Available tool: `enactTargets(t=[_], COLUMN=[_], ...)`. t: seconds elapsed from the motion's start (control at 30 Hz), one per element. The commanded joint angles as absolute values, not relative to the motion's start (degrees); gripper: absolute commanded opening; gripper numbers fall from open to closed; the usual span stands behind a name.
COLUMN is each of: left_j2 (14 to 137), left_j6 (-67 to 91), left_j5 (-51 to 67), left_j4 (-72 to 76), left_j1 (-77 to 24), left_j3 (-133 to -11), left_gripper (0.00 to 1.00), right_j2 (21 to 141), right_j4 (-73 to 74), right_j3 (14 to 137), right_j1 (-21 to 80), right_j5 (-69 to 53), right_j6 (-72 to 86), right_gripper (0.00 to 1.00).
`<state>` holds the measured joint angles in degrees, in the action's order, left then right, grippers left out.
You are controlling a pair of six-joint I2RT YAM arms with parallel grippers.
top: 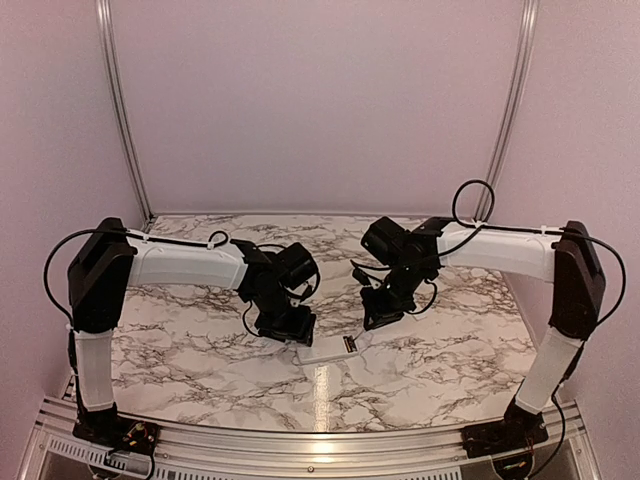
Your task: Unload the batteries from the remote control
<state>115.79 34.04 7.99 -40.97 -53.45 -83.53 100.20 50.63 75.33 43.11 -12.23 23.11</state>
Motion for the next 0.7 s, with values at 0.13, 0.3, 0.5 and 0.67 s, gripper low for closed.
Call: enactTargets(t=[0.13, 0.3, 0.5, 0.67], left_j2=[112.2, 111.0, 109.7, 103.3], left_j6=[23.2, 17.2, 7.7, 2.9], left_j5=[5.9, 8.8, 7.3, -0.3], left_j4=[-42.1, -38.4, -37.6, -32.6], left_j1=[-54.7, -56.2, -57.0, -57.0], left_j3=[-84.7, -84.4, -83.9, -80.8], left_gripper=[0.69, 0.73, 0.85, 0.98], right_j2=[102.6, 102.9, 103.0, 103.0], right_j4=[55.0, 55.6, 55.9, 55.7], right_j3=[79.3, 79.6, 79.7, 79.5], right_j1=[43.2, 43.5, 43.6, 43.6], right_j5=[-9.9, -10.2, -10.4, -10.8], right_j6=[20.5, 20.1, 19.7, 19.5], right_gripper=[0.0, 0.0, 0.0, 0.0])
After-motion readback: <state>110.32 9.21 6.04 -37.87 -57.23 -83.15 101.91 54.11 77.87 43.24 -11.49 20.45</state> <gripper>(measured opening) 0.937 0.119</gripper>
